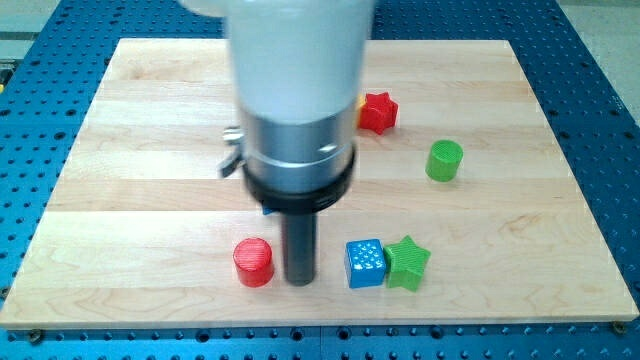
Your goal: Push the red circle diagonal to the triangle
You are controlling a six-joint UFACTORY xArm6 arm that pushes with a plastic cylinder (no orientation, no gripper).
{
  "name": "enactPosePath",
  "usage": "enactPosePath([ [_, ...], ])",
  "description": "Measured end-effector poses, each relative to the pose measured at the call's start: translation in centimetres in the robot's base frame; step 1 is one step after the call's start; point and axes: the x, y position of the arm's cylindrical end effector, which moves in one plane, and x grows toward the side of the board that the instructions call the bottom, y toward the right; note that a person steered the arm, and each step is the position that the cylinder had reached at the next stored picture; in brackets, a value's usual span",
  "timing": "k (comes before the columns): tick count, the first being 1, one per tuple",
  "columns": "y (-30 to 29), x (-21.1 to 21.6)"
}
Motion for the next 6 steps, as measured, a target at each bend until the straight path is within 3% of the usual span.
enactPosePath([
  [1, -5.3, 0.2],
  [3, -8.8, -8.3],
  [4, -8.7, -1.8],
  [5, -11.1, -0.8],
  [6, -14.3, -5.4],
])
